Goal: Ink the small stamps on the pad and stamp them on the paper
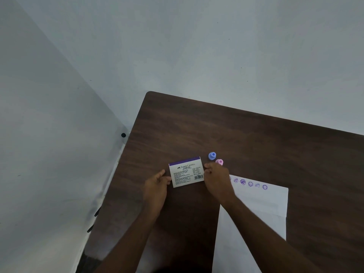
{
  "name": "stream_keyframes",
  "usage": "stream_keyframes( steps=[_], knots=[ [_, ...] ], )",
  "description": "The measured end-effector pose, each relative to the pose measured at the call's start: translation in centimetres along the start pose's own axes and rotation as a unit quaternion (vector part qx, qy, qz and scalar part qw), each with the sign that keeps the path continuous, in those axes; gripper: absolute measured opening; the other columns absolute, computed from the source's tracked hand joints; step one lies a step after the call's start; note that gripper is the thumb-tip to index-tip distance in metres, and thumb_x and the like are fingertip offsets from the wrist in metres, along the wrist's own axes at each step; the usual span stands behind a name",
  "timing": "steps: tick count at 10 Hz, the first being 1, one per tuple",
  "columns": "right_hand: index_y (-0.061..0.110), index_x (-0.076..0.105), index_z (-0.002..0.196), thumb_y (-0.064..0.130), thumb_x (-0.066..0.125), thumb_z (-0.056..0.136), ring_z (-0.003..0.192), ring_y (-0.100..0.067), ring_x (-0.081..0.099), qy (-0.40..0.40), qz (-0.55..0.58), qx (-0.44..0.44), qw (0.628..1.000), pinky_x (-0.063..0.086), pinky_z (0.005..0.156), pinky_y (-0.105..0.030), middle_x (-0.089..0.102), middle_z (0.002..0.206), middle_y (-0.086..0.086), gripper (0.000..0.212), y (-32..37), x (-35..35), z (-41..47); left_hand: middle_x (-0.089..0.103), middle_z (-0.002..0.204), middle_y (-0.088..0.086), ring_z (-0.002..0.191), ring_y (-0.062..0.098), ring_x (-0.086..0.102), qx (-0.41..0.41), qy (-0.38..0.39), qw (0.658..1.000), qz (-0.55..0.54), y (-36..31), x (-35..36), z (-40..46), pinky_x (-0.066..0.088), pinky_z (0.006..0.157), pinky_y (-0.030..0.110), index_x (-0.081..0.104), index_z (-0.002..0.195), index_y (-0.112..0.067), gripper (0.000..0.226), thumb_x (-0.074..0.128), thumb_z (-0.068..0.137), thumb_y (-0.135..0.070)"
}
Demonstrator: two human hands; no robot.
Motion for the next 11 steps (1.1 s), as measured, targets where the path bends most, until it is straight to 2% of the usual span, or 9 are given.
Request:
stream_keyframes(
  steps=[2,3,4,6,7,8,9,10,11],
  knots=[
    [0.010,0.060,0.109,0.012,0.051,0.094,0.101,-0.020,0.063,-0.012,-0.005,0.007,1.000,0.049,0.084,-0.025,0.066,0.116,-0.010,0.017,0.0,-0.2,0.4,0.069,0.110,-0.005,0.090,0.000,0.062,0.060,-0.016,0.995,0.076,-1.6,-0.1,-0.2,0.053,0.084,0.028,0.059,0.125,-0.020,0.032,0.054,0.093,-0.016],
    [0.012,0.060,0.111,0.012,0.052,0.094,0.102,-0.015,0.061,-0.005,0.002,-0.028,1.000,0.051,0.090,-0.027,0.065,0.116,-0.007,0.019,1.0,-0.5,0.0,0.069,0.112,-0.006,0.087,-0.008,0.057,0.102,0.001,0.987,0.124,-2.1,0.0,-0.2,0.046,0.076,0.014,0.061,0.121,-0.023,0.028,0.052,0.095,-0.017],
    [0.013,0.060,0.106,0.016,0.053,0.093,0.103,-0.012,0.057,-0.055,0.000,-0.119,0.991,0.047,0.091,-0.021,0.063,0.114,-0.006,0.016,2.8,-1.8,-0.8,0.067,0.113,-0.007,0.095,-0.004,0.057,0.180,0.001,0.966,0.185,-3.7,-0.3,-0.8,0.039,0.075,0.009,0.063,0.117,-0.027,0.027,0.043,0.100,-0.031],
    [0.014,0.050,0.132,0.039,0.049,0.093,0.131,-0.017,0.041,-0.133,-0.073,-0.210,0.966,0.030,0.107,-0.028,0.050,0.140,-0.005,0.046,5.7,-5.7,-1.3,0.045,0.146,-0.001,0.135,0.011,0.035,0.325,-0.035,0.913,0.246,-10.9,-0.5,-1.8,0.028,0.108,0.030,0.038,0.143,-0.022,0.051,0.026,0.101,-0.047],
    [0.011,0.039,0.141,0.048,0.035,0.095,0.140,-0.021,0.031,-0.189,-0.105,-0.233,0.948,0.031,0.114,-0.039,0.041,0.148,-0.009,0.060,7.3,-10.2,-1.1,0.032,0.154,0.001,0.143,0.009,0.019,0.433,-0.050,0.859,0.267,-17.4,0.4,-3.3,0.020,0.116,0.034,0.027,0.148,-0.017,0.052,0.024,0.103,-0.043],
    [0.008,0.027,0.148,0.051,0.030,0.097,0.145,-0.022,0.020,-0.234,-0.119,-0.232,0.937,0.018,0.118,-0.035,0.029,0.156,-0.010,0.066,8.8,-15.9,-1.2,0.023,0.157,0.004,0.146,0.011,0.011,0.523,-0.059,0.798,0.293,-24.5,1.2,-5.1,0.012,0.119,0.038,0.022,0.150,-0.010,0.053,0.023,0.103,-0.035],
    [0.006,0.019,0.150,0.043,0.028,0.101,0.148,-0.021,0.011,-0.294,-0.120,-0.244,0.916,0.016,0.120,-0.039,0.018,0.159,-0.010,0.062,11.0,-22.5,-2.4,0.016,0.159,0.005,0.147,0.013,0.004,0.594,-0.072,0.742,0.302,-31.6,1.4,-7.6,0.009,0.120,0.039,0.016,0.151,-0.008,0.053,0.019,0.103,-0.031],
    [-0.001,0.016,0.148,0.027,0.030,0.103,0.148,-0.027,0.008,-0.388,-0.160,-0.275,0.865,0.018,0.118,-0.045,0.016,0.158,-0.017,0.055,13.5,-30.4,-5.3,0.013,0.160,0.009,0.148,0.018,0.003,0.669,-0.090,0.685,0.275,-39.2,1.3,-11.9,0.011,0.119,0.043,0.013,0.151,-0.005,0.053,0.022,0.102,-0.023],
    [-0.001,0.008,0.149,0.027,0.025,0.103,0.148,-0.028,0.000,-0.453,-0.185,-0.263,0.831,0.013,0.119,-0.046,0.007,0.160,-0.018,0.056,15.0,-37.8,-7.6,0.010,0.160,0.010,0.148,0.020,0.001,0.719,-0.120,0.636,0.252,-45.8,0.9,-16.6,0.012,0.119,0.045,0.010,0.151,-0.004,0.054,0.024,0.100,-0.019]
  ],
)
Point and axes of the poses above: each hand's wrist, its own z-axis towards the middle knuckle, its own x-axis out of the palm, y = z × x, the point moved 9 cm from there along z, towards the middle knuckle
